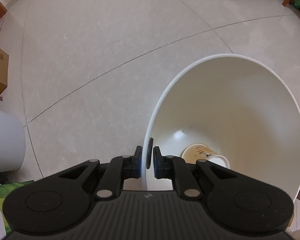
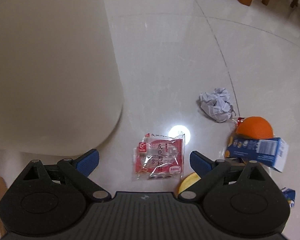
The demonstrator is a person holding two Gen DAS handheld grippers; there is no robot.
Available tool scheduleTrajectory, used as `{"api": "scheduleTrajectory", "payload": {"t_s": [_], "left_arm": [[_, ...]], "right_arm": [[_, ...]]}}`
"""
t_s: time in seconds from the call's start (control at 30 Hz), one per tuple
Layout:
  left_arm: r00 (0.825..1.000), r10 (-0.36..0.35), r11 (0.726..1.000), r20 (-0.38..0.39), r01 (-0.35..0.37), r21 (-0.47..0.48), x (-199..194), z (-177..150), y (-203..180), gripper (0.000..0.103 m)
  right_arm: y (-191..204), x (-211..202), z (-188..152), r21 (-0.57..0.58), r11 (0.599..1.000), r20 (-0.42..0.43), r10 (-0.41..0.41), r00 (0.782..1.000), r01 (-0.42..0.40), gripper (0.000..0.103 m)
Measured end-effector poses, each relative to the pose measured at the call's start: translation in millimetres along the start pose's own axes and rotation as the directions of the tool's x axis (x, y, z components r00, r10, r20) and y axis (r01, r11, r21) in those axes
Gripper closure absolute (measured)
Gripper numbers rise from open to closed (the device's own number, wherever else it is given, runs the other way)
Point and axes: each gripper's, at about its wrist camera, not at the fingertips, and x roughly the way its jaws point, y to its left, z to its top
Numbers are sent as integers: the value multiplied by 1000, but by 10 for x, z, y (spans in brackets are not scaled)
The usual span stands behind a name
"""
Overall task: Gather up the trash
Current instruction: 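Lower the right gripper to the red-and-white snack wrapper and grasp it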
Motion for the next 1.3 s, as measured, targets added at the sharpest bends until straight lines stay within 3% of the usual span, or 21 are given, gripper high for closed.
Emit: {"api": "scheduleTrajectory", "payload": {"t_s": [0.47,0.57,0.73,1.03,1.3], "left_arm": [[1000,4,1000,-7,-4,-2,9,-12,82,94],[1000,-1,1000,-8,1,-4,9,-13,103,94],[1000,-2,1000,-11,2,5,26,12,60,94],[1000,-8,1000,-21,9,17,75,11,43,95],[999,-28,1000,-27,28,-4,121,33,73,96]], "right_arm": [[-38,585,-68,-45,998,-73,-53,996,50,6],[-63,665,-65,-38,998,-89,-62,994,59,11],[-156,791,-76,-1,999,-135,-52,989,53,27],[-242,695,-87,47,998,-159,-35,987,43,44],[-317,381,19,77,996,-144,-26,989,38,48]]}}
